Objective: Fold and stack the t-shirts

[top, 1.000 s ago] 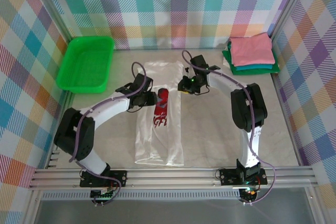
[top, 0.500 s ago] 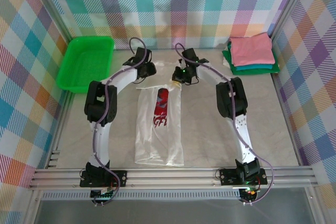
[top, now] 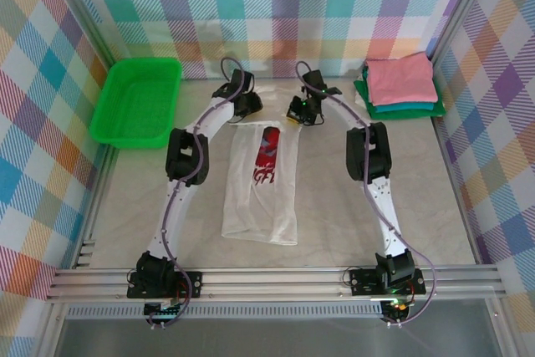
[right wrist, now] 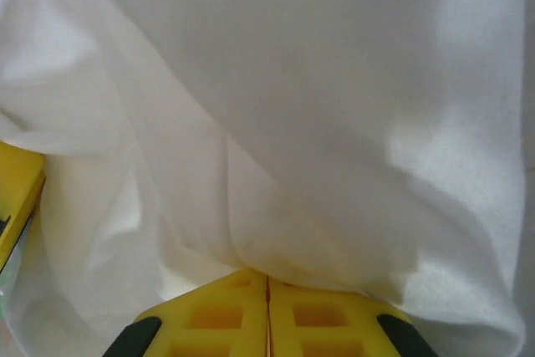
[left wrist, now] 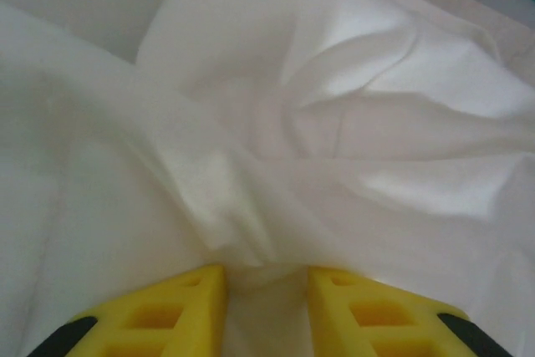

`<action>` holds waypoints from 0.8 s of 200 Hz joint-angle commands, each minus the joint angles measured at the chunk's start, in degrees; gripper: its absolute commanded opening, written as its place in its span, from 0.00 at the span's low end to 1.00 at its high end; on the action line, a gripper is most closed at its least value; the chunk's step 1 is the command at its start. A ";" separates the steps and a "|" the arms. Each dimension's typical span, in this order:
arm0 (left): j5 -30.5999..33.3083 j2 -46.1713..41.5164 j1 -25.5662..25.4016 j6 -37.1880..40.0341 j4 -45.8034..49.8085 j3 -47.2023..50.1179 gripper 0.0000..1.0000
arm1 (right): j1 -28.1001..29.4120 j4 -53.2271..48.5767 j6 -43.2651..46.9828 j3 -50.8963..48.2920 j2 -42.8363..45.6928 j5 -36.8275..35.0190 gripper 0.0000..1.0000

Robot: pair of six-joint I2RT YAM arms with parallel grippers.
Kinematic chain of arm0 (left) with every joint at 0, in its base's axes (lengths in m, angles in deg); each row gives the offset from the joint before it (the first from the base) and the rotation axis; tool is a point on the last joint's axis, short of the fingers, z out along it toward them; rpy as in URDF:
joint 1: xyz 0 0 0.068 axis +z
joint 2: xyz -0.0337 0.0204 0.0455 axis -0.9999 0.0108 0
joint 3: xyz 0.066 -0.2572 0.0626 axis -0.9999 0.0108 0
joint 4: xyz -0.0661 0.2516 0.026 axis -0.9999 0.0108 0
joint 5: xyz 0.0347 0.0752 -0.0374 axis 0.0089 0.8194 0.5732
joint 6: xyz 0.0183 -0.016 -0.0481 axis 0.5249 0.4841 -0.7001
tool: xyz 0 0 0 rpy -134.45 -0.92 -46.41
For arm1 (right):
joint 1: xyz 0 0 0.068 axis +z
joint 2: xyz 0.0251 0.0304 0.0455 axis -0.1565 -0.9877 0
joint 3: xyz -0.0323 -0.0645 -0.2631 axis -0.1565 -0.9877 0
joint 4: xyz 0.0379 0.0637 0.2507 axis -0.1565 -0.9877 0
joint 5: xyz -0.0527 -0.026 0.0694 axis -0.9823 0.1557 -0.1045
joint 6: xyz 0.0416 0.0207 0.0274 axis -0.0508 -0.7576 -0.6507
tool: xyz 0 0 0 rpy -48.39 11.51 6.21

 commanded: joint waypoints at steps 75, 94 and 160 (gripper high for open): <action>-1.03 4.03 -0.81 -4.17 2.38 -8.04 0.45 | -4.25 -9.70 8.03 20.95 -9.67 4.15 0.17; -0.59 0.82 0.48 -2.61 2.41 -8.00 0.51 | -4.17 -10.11 7.21 17.33 -4.58 5.48 0.24; -0.94 -26.17 -0.35 4.29 7.60 2.79 0.66 | -3.35 -3.92 7.32 -17.43 29.76 8.83 0.36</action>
